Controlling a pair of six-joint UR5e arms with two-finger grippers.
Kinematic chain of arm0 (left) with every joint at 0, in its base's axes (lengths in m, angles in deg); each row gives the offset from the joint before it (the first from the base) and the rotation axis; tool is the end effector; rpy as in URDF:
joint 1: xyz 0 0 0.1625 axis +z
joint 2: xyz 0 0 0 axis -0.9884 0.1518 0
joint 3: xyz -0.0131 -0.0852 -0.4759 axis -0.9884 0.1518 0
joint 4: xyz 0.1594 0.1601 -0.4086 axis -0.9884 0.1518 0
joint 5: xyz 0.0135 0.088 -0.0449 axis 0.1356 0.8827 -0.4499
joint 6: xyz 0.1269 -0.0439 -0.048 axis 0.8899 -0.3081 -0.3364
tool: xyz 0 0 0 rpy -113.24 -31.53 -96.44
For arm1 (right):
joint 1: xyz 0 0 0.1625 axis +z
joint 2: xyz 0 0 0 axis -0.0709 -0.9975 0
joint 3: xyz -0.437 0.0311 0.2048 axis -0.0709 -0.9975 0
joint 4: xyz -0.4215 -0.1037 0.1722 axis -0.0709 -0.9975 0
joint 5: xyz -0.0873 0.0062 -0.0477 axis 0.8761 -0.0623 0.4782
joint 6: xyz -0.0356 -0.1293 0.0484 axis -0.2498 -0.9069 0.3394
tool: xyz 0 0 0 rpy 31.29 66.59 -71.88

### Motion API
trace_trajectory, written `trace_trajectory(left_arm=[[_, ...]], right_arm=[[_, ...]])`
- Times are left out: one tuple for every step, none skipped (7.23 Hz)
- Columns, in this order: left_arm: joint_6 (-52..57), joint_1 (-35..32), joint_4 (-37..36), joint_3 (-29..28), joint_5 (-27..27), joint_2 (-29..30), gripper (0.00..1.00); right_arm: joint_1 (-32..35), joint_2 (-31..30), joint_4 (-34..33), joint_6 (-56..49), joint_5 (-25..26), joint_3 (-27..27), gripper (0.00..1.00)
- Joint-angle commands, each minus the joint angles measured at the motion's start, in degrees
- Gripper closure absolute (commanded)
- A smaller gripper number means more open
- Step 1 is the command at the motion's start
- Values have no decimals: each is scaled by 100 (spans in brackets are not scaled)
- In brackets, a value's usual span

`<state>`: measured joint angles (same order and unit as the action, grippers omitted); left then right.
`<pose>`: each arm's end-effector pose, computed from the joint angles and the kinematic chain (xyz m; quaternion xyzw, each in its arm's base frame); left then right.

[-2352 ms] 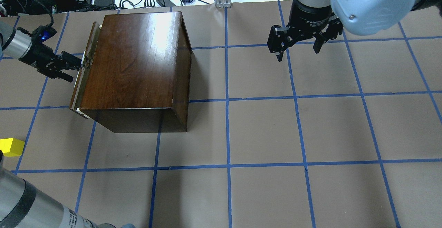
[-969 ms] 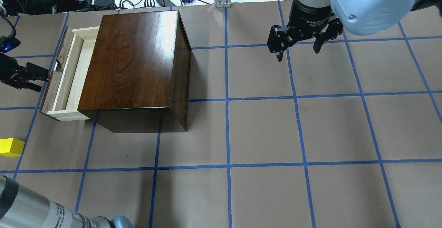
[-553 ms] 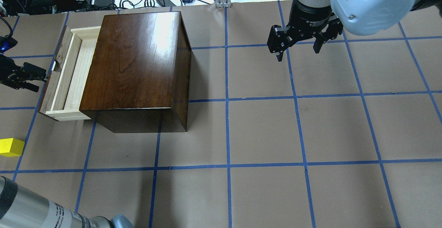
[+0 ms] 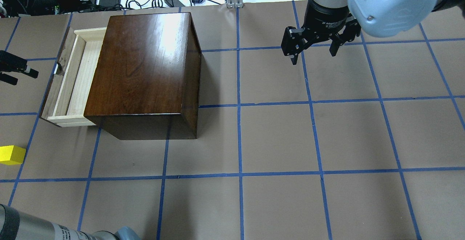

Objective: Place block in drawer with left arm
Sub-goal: 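Release the handle and lift the left gripper away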

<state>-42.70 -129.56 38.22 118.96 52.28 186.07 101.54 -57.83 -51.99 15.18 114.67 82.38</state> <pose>0.3043 -0.5992 0.3889 0.0084 -0.9870 0.0261 0.1582 0.2060 -0.5822 0.4829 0.0888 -0.9959 -0.0091 0.0172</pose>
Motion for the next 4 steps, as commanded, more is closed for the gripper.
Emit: trace_trajectory(left_arm=[[-10, -13, 921, -61, 300, -970, 0], [-19, -5, 1020, 9, 538, -1349, 0], [-114, -31, 1221, 27, 549, -1579, 0], [-481, -309, 1197, -34, 540, -1651, 0]], right_arm=[[0, 1, 0, -3, 0, 0, 0], [0, 1, 0, -3, 0, 0, 0], [0, 1, 0, -3, 0, 0, 0], [0, 1, 0, 6, 0, 0, 0]])
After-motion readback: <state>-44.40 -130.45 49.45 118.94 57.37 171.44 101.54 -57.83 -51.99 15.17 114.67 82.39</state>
